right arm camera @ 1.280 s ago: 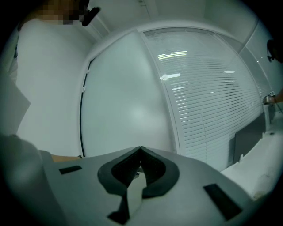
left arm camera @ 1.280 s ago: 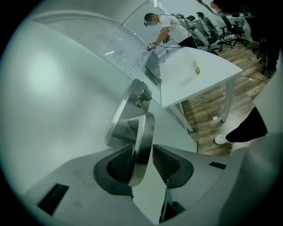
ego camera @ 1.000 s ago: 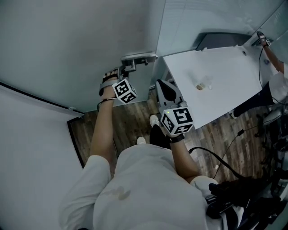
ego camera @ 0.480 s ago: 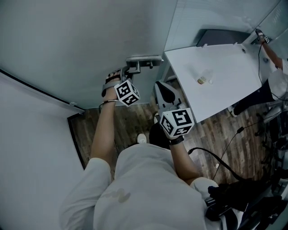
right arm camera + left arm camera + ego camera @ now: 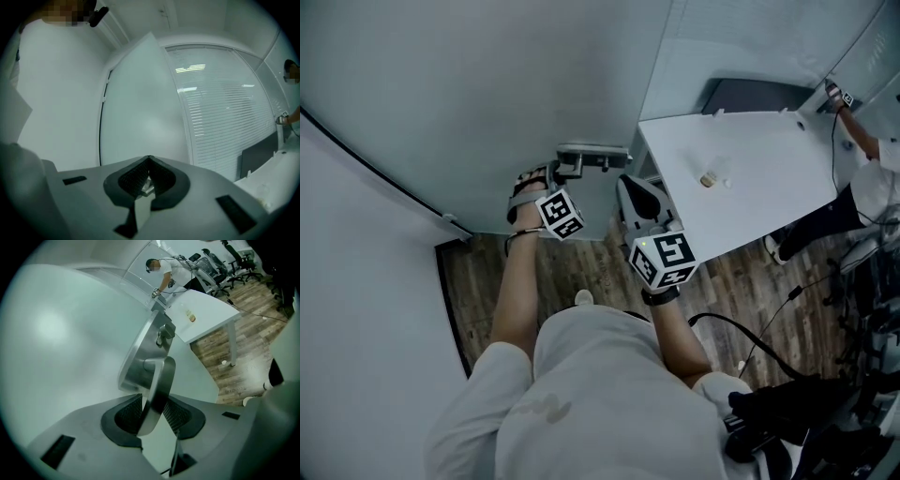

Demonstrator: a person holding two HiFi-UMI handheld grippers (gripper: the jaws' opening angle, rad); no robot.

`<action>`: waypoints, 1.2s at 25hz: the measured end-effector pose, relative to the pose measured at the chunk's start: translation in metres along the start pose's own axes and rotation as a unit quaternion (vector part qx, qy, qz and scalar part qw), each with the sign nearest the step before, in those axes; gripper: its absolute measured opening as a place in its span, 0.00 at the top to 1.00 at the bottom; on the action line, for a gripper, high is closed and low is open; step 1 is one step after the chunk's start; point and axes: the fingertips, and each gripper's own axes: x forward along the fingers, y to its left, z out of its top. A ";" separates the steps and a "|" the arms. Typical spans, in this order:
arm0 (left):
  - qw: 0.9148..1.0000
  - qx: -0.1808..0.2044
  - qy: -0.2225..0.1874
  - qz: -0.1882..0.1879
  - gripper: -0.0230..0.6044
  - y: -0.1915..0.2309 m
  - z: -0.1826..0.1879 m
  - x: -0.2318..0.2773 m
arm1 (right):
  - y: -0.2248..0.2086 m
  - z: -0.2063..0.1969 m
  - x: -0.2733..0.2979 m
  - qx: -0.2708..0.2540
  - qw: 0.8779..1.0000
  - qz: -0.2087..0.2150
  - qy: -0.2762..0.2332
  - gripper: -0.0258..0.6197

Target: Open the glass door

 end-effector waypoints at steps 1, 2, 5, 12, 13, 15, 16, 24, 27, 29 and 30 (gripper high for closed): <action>1.000 0.001 0.006 0.003 0.77 -0.002 -0.002 -0.004 | 0.001 0.004 -0.006 0.002 1.000 0.004 -0.003 0.96; 1.000 0.000 0.011 0.004 0.77 -0.004 -0.004 -0.007 | 0.002 0.007 -0.013 0.005 1.000 0.006 -0.005 0.96; 1.000 -0.003 0.027 0.000 0.77 -0.015 -0.014 -0.015 | 0.010 0.007 -0.044 0.015 1.000 0.013 -0.003 0.96; 0.997 -0.005 0.070 0.012 0.77 -0.029 -0.028 -0.045 | -0.013 -0.010 -0.124 0.052 0.999 0.002 -0.002 0.96; 0.997 -0.015 0.069 0.006 0.77 -0.035 -0.029 -0.050 | -0.018 -0.015 -0.134 0.061 0.998 -0.005 -0.001 0.96; 0.996 -0.009 0.084 -0.001 0.77 -0.047 -0.037 -0.061 | -0.024 -0.028 -0.151 0.082 0.996 -0.016 0.007 0.96; 0.995 0.002 0.096 0.000 0.77 -0.050 -0.042 -0.067 | -0.025 -0.033 -0.157 0.089 0.996 -0.016 0.012 0.96; 0.989 0.012 0.143 0.033 0.77 -0.065 -0.068 -0.111 | -0.017 -0.053 -0.196 0.101 0.995 -0.002 0.025 0.96; 0.989 0.012 0.143 0.032 0.77 -0.077 -0.077 -0.127 | -0.003 -0.051 -0.196 0.095 0.995 0.013 0.025 0.96; 0.989 0.020 0.140 0.033 0.77 -0.083 -0.084 -0.138 | 0.011 -0.042 -0.194 0.085 0.996 0.023 0.019 0.96; 0.989 0.025 0.139 0.035 0.77 -0.085 -0.088 -0.145 | 0.019 -0.037 -0.194 0.079 0.996 0.028 0.014 0.96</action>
